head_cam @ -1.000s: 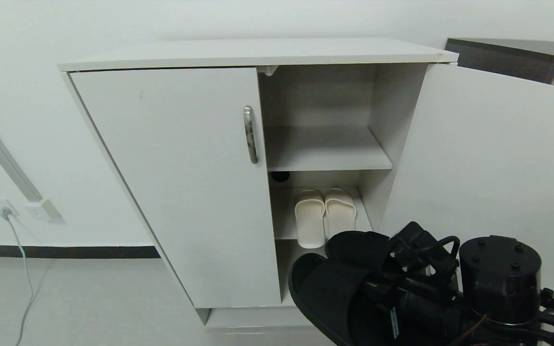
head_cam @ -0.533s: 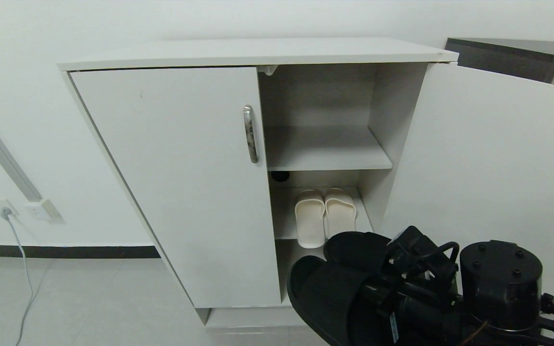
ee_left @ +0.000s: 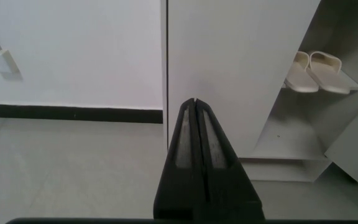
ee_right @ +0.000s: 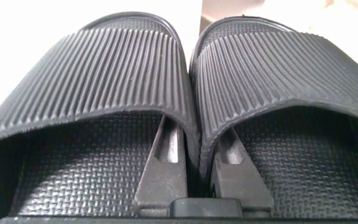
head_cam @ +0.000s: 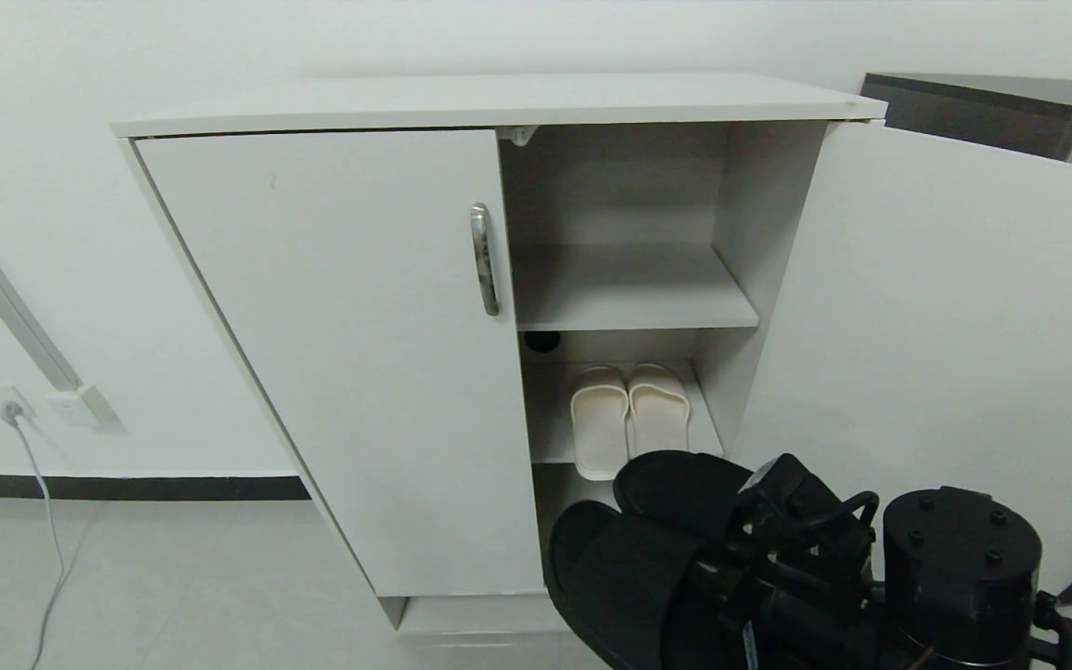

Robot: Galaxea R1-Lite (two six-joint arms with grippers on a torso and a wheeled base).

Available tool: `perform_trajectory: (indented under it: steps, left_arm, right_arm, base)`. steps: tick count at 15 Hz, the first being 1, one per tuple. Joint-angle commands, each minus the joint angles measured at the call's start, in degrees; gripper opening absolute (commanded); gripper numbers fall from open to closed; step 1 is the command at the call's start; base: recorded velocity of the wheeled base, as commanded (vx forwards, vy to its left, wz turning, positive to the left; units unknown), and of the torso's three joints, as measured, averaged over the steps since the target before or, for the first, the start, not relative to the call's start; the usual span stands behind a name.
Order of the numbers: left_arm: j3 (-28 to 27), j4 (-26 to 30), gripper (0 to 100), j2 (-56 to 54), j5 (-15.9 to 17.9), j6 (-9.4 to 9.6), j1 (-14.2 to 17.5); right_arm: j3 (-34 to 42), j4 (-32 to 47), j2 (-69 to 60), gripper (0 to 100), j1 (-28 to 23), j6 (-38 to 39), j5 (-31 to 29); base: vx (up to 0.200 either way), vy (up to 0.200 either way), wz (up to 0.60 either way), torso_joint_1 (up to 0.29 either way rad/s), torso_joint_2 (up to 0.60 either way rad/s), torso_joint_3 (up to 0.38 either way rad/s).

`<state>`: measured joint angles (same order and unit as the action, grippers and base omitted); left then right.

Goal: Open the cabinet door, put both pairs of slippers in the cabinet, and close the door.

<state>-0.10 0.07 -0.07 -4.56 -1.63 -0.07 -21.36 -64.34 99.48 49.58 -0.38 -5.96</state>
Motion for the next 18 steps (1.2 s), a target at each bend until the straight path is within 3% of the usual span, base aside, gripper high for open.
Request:
perform_trajectory:
  steps: [1, 3, 7, 10, 16, 18]
  left_arm:
    - [0.01, 0.01, 0, 0.07, -0.01, -0.04, -0.01]
    - [0.01, 0.01, 0, 0.07, -0.01, -0.04, -0.01]
    - [0.01, -0.07, 0, 0.07, -0.01, -0.04, -0.01]
    - [0.01, 0.01, 0, 0.07, -0.01, -0.04, -0.01]
    - [0.01, 0.01, 0, 0.07, -0.01, -0.04, -0.01]
    - [0.01, 0.01, 0, 0.07, -0.01, -0.04, -0.01]
  right_arm:
    - [1.32, -2.98, 2.65, 0, 0.17, 0.03, 0.16]
    - [1.58, -4.39, 3.18, 0, 0.25, -0.06, 0.16]
    - [0.35, -6.15, 4.32, 0, 1.57, -0.33, -0.54]
    - [-5.19, -6.23, 8.1, 0, 3.42, 0.11, -6.96]
    - [-3.52, -14.14, 12.76, 0, 2.89, -0.59, -4.94]
    - [-3.43, -14.58, 13.38, 0, 3.07, -0.94, -4.94]
  base:
    - [0.0, 0.0, -0.6, 0.007, 0.0, 0.002]
    - [0.0, 0.0, -0.6, 0.007, 0.0, 0.007]
    - [0.0, 0.0, 0.0, 0.0, 0.0, 0.0]
    - [0.0, 0.0, 0.0, 0.0, 0.0, 0.0]
    - [0.0, 0.0, 0.0, 0.0, 0.0, 0.0]
    - [0.0, 0.0, 0.6, 0.0, 0.0, 0.0]
